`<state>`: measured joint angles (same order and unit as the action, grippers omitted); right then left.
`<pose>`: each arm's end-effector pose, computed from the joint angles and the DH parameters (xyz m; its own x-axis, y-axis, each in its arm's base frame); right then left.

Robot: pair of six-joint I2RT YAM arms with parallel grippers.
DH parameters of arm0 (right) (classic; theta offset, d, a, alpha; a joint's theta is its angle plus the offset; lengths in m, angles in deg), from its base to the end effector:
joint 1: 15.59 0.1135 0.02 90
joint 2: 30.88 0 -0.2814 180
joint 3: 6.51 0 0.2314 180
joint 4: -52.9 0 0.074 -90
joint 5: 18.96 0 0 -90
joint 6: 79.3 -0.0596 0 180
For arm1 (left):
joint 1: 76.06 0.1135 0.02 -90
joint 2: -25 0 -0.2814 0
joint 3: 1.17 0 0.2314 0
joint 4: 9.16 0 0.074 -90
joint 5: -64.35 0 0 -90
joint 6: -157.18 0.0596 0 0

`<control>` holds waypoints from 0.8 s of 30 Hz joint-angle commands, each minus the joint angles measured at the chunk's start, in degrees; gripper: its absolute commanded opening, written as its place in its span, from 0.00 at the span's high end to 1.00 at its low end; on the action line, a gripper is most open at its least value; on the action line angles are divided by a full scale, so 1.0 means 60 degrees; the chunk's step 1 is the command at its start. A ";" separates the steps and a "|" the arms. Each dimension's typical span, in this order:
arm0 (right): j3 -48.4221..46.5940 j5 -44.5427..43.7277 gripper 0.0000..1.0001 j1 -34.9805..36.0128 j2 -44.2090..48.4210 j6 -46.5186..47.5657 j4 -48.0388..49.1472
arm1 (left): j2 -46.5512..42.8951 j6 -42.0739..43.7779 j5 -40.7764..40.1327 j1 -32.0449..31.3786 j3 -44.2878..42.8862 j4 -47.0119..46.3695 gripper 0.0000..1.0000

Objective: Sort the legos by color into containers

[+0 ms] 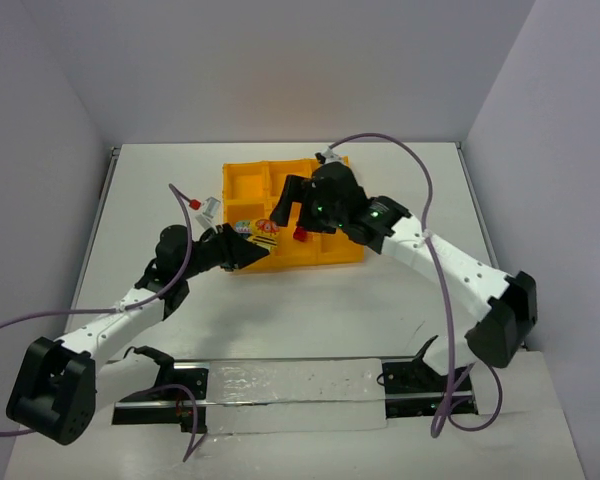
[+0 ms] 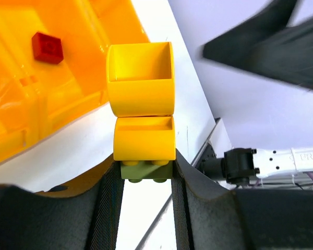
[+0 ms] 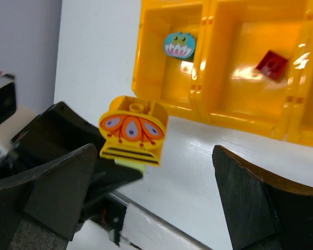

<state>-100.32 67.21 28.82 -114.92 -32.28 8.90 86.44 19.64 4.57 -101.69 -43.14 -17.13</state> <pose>0.2379 0.2275 0.3576 -0.7431 0.2243 -0.6305 -0.2080 0.8181 0.5362 0.1913 -0.1251 0.2585 -0.7252 -0.3592 -0.5875 0.4199 0.4455 -0.7907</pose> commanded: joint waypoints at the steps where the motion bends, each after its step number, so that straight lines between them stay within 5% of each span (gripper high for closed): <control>1: 0.0792 0.0928 0.01 -0.0668 0.1476 0.1264 0.0998 | 0.0447 -0.0385 0.1884 0.0347 0.0133 -0.1003 1.00; 9: 0.3285 0.6286 0.00 -0.2316 0.2653 0.1698 0.4302 | 0.1553 -0.2417 0.4642 0.0361 -0.0347 -0.4434 1.00; 12: 0.3592 0.7188 0.00 -0.2538 0.2478 0.1523 0.5092 | 0.1639 -0.3133 0.5245 0.0347 -0.0476 -0.5509 1.00; 24: 0.4099 0.9181 0.02 -0.2612 0.1686 0.0161 0.7769 | 0.1719 -0.3353 0.5452 0.0361 -0.0608 -0.5870 1.00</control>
<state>-77.90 115.31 13.56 -103.15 -26.85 43.69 96.58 0.29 35.45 -99.69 -44.94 -47.10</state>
